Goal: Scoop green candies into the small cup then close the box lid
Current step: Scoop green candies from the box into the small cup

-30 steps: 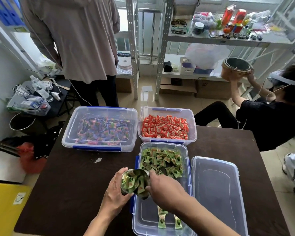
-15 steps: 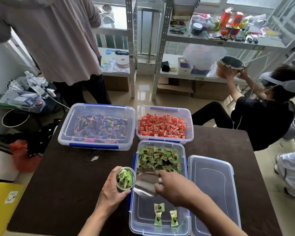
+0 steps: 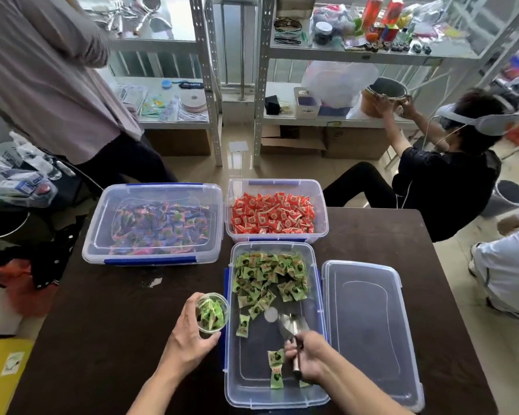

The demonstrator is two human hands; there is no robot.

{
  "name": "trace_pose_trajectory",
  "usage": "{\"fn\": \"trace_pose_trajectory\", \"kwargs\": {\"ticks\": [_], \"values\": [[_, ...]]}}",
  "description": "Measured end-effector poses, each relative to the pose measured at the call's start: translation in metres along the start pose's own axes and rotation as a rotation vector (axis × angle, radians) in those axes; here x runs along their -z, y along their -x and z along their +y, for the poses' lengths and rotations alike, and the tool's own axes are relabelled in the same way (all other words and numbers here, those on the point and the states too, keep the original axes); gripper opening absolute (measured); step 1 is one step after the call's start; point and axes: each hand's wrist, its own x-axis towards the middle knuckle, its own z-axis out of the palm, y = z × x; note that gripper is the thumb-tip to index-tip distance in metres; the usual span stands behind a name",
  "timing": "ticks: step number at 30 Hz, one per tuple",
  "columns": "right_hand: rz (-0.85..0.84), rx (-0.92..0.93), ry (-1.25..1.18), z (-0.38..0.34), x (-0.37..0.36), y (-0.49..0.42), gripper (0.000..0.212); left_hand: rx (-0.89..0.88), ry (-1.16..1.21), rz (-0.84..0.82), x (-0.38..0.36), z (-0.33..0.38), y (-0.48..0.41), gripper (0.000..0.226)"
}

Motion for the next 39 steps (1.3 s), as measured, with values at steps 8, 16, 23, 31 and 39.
{"fn": "trace_pose_trajectory", "kwargs": {"ticks": [8,16,23,31,39], "values": [[0.153,0.240,0.117,-0.031,-0.036,-0.060,0.030,-0.024,-0.027,-0.062,0.004,-0.005,0.000,0.088],[0.198,0.344,0.132,-0.018,-0.034,-0.064,0.020,-0.039,-0.008,-0.050,0.004,-0.004,-0.001,0.088],[0.167,0.424,0.219,-0.001,0.005,-0.045,0.013,-0.019,-0.015,-0.036,0.002,-0.006,-0.001,0.090],[0.116,0.624,0.584,-0.003,0.030,-0.017,0.022,-0.005,-0.026,-0.045,0.002,-0.001,-0.001,0.091],[-0.011,0.687,0.908,-0.020,0.020,0.042,0.025,-0.004,-0.018,0.019,0.004,0.009,0.001,0.091]]}}
